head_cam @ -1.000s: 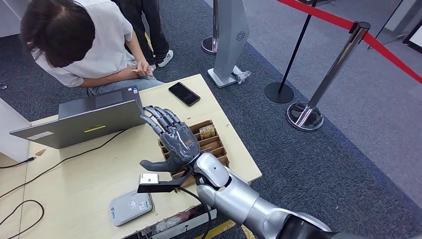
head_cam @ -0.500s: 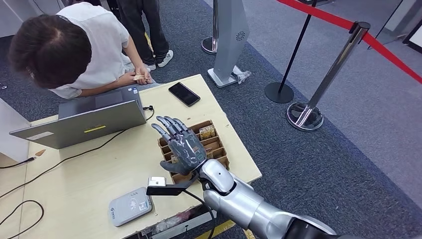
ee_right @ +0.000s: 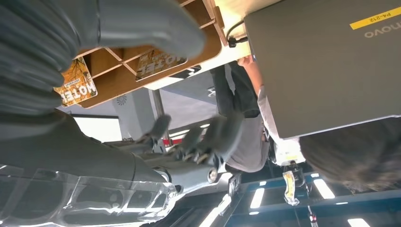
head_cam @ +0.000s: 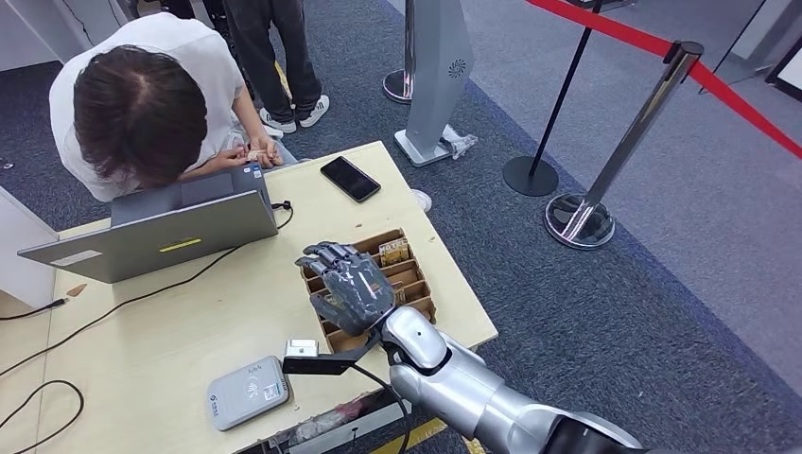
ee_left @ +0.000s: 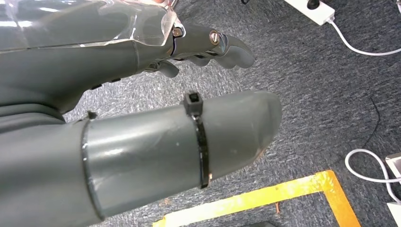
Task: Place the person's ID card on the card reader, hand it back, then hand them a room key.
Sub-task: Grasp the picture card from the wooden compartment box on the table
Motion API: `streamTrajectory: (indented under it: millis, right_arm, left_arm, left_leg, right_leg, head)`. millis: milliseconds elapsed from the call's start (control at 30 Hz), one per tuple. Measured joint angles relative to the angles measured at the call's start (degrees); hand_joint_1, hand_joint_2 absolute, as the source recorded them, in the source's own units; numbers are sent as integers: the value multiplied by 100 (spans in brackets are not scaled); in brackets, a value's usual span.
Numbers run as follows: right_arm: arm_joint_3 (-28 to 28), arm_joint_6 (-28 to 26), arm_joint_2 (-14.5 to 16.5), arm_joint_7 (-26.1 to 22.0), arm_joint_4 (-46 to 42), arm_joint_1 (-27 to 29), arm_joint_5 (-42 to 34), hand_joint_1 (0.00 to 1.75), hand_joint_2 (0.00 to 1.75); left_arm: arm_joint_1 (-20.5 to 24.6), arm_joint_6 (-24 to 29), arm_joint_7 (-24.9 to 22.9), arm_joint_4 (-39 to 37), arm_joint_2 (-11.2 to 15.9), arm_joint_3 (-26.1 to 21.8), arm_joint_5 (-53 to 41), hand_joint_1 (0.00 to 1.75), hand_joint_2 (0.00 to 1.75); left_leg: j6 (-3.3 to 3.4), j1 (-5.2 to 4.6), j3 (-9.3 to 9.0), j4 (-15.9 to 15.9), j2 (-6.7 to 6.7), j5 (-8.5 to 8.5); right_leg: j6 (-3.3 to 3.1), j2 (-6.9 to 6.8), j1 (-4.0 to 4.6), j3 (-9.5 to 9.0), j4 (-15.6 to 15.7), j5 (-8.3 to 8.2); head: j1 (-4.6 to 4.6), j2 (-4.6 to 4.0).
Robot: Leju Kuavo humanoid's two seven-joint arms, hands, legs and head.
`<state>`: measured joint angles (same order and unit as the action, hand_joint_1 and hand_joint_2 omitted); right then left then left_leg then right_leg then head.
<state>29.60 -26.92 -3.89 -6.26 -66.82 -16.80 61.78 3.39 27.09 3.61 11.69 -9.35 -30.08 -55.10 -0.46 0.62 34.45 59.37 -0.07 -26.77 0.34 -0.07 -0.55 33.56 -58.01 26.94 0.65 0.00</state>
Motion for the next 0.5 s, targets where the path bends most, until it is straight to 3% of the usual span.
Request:
streamTrajectory:
  millis: [500]
  right_arm:
    - [-45,119,-42,51,49,0,5,143,175]
  left_arm:
    - [-6,201,6,0,-54,2,-43,0,0]
  left_leg:
    - [0,-1,1,0,0,0]
  right_leg:
    - [0,0,0,0,0,0]
  head:
    - [0,0]
